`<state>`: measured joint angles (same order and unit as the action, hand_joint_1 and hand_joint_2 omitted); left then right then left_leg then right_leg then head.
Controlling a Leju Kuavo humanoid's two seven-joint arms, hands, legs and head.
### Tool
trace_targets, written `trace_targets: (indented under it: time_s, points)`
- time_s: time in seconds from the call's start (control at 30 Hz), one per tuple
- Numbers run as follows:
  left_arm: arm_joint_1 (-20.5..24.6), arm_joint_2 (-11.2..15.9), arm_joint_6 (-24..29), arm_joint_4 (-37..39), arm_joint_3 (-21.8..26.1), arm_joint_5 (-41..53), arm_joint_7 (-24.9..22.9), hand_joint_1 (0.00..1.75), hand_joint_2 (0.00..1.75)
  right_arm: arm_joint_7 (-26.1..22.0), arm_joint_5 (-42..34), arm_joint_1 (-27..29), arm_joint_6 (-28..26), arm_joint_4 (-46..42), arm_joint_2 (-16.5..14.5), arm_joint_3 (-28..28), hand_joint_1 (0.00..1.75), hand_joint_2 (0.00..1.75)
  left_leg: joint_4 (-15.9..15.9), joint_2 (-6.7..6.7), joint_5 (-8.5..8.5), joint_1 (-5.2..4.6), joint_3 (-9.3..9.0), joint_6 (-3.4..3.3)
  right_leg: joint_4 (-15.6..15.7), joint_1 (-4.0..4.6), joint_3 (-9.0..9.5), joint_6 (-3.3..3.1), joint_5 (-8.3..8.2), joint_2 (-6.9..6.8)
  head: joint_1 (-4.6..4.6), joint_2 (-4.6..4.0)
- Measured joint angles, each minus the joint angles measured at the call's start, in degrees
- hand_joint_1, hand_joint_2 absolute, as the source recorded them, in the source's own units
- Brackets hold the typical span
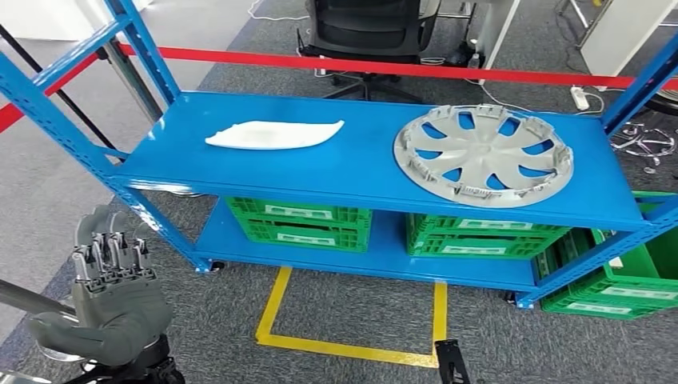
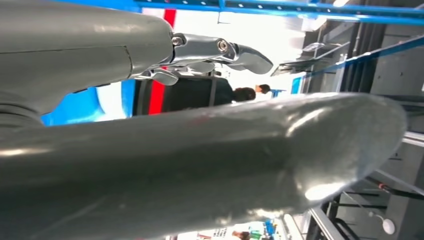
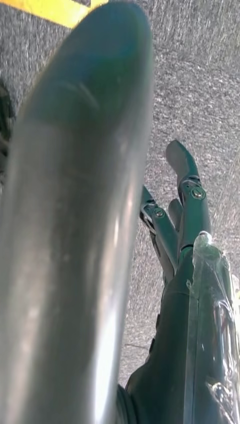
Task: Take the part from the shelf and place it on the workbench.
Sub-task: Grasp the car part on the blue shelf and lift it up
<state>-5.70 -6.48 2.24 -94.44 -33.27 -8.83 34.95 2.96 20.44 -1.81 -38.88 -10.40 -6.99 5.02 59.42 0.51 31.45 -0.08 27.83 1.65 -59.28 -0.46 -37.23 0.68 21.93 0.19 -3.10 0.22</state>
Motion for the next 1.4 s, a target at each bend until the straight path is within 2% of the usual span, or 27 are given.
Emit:
trace_targets:
  time_s: [0.1,0.13,0.17,0.2,0.27,0.33,0.43,0.5,0.53,0.6,0.63,0.67,0.7,0.77,0.83,0.87,0.93,1.0,1.03,1.1,1.13,1.17,1.2,1.23,1.3,1.33,1.4]
  points:
    - [0.0,0.0,0.1,0.0,0.0,0.0,0.0,0.00,0.00,0.0,0.0,-0.1,0.0,0.0,0.0,0.0,0.00,0.00,10.2,-0.03,4.72,0.05,6.38,0.58,0.2,0.00,0.27,-0.55,0.42,0.01,0.02,0.00]
    - [0.0,0.0,0.2,0.0,0.0,0.0,0.0,0.00,0.00,0.0,0.0,-0.1,0.0,0.0,0.0,0.0,0.00,0.00,12.5,-0.03,5.42,0.06,8.24,0.61,0.2,0.03,0.33,-0.63,0.55,0.02,0.03,0.00]
    - [0.0,0.1,0.2,0.0,0.0,0.0,0.0,0.00,0.00,0.0,0.0,-0.1,0.0,0.0,0.0,0.0,0.00,0.00,13.0,-0.03,4.86,0.05,9.23,0.56,0.2,0.07,0.45,-0.65,0.67,0.08,0.03,0.00]
    - [-0.1,0.1,0.3,0.0,0.0,0.0,0.0,0.00,0.00,0.0,0.1,-0.1,0.0,0.0,0.0,0.0,0.00,0.00,11.4,-0.03,3.08,0.05,9.20,0.42,0.2,0.09,0.62,-0.63,0.79,0.17,0.04,0.00]
    - [0.0,0.1,0.4,0.0,0.0,0.1,-0.1,0.00,0.00,0.1,0.1,-0.1,0.0,0.0,0.0,0.0,0.00,0.00,4.5,-0.04,-2.17,0.01,7.04,-0.08,0.1,0.15,1.02,-0.44,0.98,0.38,0.05,0.00]
    - [0.0,0.1,0.5,0.1,0.0,0.3,-0.4,0.00,0.00,0.3,0.1,-0.1,0.0,0.0,0.0,0.0,0.00,0.00,-1.1,-0.04,-4.53,-0.09,5.26,-0.49,0.1,0.32,1.17,0.08,1.14,0.53,-0.02,0.00]
    - [0.0,0.1,0.6,0.2,-0.1,0.5,-0.7,0.00,0.00,0.4,0.2,-0.1,0.0,0.0,0.0,0.0,0.00,0.00,-2.6,-0.02,-5.37,-0.11,4.78,-1.28,0.3,0.35,1.25,1.25,1.28,0.53,-0.15,0.00]
    - [0.0,0.0,0.6,0.2,-0.1,0.5,-0.8,0.00,0.00,0.4,0.3,-0.1,0.0,0.0,0.0,0.0,0.00,0.00,-2.9,-0.07,-6.01,0.11,4.49,-1.92,-1.2,0.30,0.71,1.92,2.55,0.42,-0.35,0.00]
    - [0.0,0.0,0.6,0.2,-0.1,0.5,-0.9,0.00,0.00,0.4,0.3,-0.1,0.0,0.0,0.0,0.0,0.00,0.00,-3.0,-0.10,-6.13,0.23,4.40,-2.14,-3.8,0.25,-0.37,2.22,4.16,0.35,-0.47,0.00]
    - [0.0,0.0,0.6,0.3,-0.1,0.5,-0.9,0.00,0.00,0.4,0.3,-0.1,0.0,0.0,0.0,0.0,0.00,0.00,-3.1,-0.13,-6.11,0.22,4.41,-2.37,-11.5,0.16,-3.61,2.71,8.12,0.29,-0.70,0.00]
    - [0.0,0.0,0.6,0.3,-0.1,0.5,-0.9,0.00,0.00,0.4,0.3,0.0,0.0,0.0,0.0,0.0,0.00,0.00,-3.0,-0.14,-6.10,0.22,4.41,-2.40,-14.7,0.12,-4.95,2.87,9.29,0.28,-0.72,0.00]
    - [0.0,0.0,0.6,0.4,-0.1,0.5,-0.9,0.00,0.00,0.4,0.3,0.0,0.0,0.0,0.0,0.0,0.00,0.00,-3.0,-0.13,-6.08,0.22,4.39,-2.40,-15.8,0.09,-5.35,2.98,9.35,0.28,-0.73,0.00]
    - [0.0,0.0,0.6,0.4,-0.1,0.5,-0.9,0.00,0.00,0.4,0.3,0.0,0.0,0.0,0.0,0.0,0.00,0.00,-3.0,-0.11,-6.06,0.23,4.34,-2.38,-14.5,0.03,-4.61,3.02,8.33,0.27,-0.73,0.00]
    - [0.0,0.0,0.5,0.5,-0.1,0.6,-1.0,0.00,0.00,0.4,0.4,-0.1,0.0,0.0,0.0,0.0,0.00,0.00,-2.9,-0.05,-5.91,0.27,4.16,-2.14,-6.9,-0.13,-0.53,3.07,4.94,0.21,-0.74,0.00]
    - [0.0,0.1,0.4,0.5,-0.2,0.7,-1.0,0.00,0.00,0.4,0.5,-0.2,0.0,0.0,0.0,0.0,0.00,0.00,-2.7,0.01,-5.70,0.09,4.12,-1.57,-0.7,-0.15,2.82,2.56,3.14,0.36,-0.68,0.00]
    - [0.0,0.1,0.4,0.5,-0.2,0.7,-1.1,0.00,0.00,0.4,0.5,-0.2,0.0,0.0,-0.1,0.0,0.00,0.00,-2.7,0.02,-5.69,0.00,4.14,-1.26,0.4,-0.06,3.40,2.16,3.05,0.46,-0.66,0.00]
    - [0.0,0.1,0.4,0.6,-0.2,0.8,-1.1,0.00,0.00,0.4,0.6,-0.2,0.0,0.0,-0.1,0.0,0.00,0.00,-2.8,0.03,-5.77,0.02,4.18,-0.70,0.4,0.09,3.38,1.27,2.96,0.56,-0.63,0.00]
    - [0.1,0.2,0.4,0.6,-0.3,0.9,-1.1,0.00,0.00,0.4,0.8,-0.1,0.0,0.0,-0.1,0.1,0.00,0.00,-1.6,-0.01,-4.73,0.12,4.76,-0.08,0.6,-0.04,3.40,0.55,2.79,0.51,-0.47,0.00]
    - [0.1,0.2,0.4,0.7,-0.3,1.0,-1.2,0.00,0.00,0.4,0.9,-0.2,0.0,0.0,-0.1,0.1,0.00,0.00,0.7,-0.02,-3.31,0.15,5.84,0.22,0.7,-0.17,3.43,0.27,2.73,0.46,-0.35,0.00]
    - [0.1,0.3,0.4,0.8,-0.4,1.0,-1.4,0.00,0.00,0.4,1.0,-0.2,0.0,0.0,-0.1,0.1,0.00,0.00,8.1,-0.04,0.35,0.22,9.50,0.65,0.7,-0.20,3.38,-0.01,2.75,0.35,-0.13,0.00]
    - [0.0,0.4,0.5,0.9,-0.4,1.0,-1.5,0.00,0.00,0.4,1.0,-0.1,0.0,0.0,-0.1,0.1,0.00,0.00,11.6,-0.04,1.53,0.25,11.30,0.73,0.7,-0.19,3.36,-0.03,2.76,0.30,-0.13,0.00]
    - [0.0,0.5,0.5,1.0,-0.4,1.0,-1.5,0.00,0.00,0.4,1.0,-0.1,0.0,0.0,-0.1,0.1,0.00,0.00,13.4,-0.05,1.64,0.26,12.33,0.74,0.7,-0.19,3.36,-0.02,2.76,0.28,-0.12,0.00]
    - [0.0,0.5,0.5,1.1,-0.5,1.0,-1.6,0.00,0.00,0.4,1.0,-0.1,0.1,0.0,-0.1,0.1,0.00,0.00,13.1,-0.05,0.67,0.27,12.33,0.70,0.7,-0.20,3.38,-0.01,2.77,0.28,-0.13,0.00]
    - [0.0,0.6,0.5,1.2,-0.5,1.0,-1.7,0.00,0.00,0.4,1.1,-0.1,0.1,0.0,-0.1,0.1,0.00,0.00,10.6,-0.05,-1.18,0.28,11.21,0.62,0.7,-0.23,3.43,0.03,2.78,0.32,-0.13,0.00]
    - [0.0,0.6,0.6,1.2,-0.5,1.0,-1.8,0.00,0.00,0.3,1.2,-0.1,0.0,0.0,-0.1,0.2,0.00,0.00,2.9,-0.09,-4.79,0.35,7.39,0.46,0.6,-0.14,3.49,0.36,2.87,0.45,-0.07,0.00]
    - [0.0,0.6,0.6,1.3,-0.6,1.0,-1.8,0.00,0.00,0.3,1.2,-0.1,0.0,0.0,-0.1,0.2,0.00,0.00,0.0,-0.03,-5.70,0.38,5.92,0.25,0.6,-0.01,3.45,0.65,2.91,0.52,-0.10,0.00]
    - [-0.1,0.6,0.7,1.3,-0.6,1.0,-1.9,0.00,0.00,0.3,1.4,-0.1,0.0,0.0,-0.1,0.2,0.00,0.00,-2.4,0.12,-5.87,0.30,4.95,-0.39,0.6,0.18,3.37,1.37,2.86,0.59,-0.28,0.00]
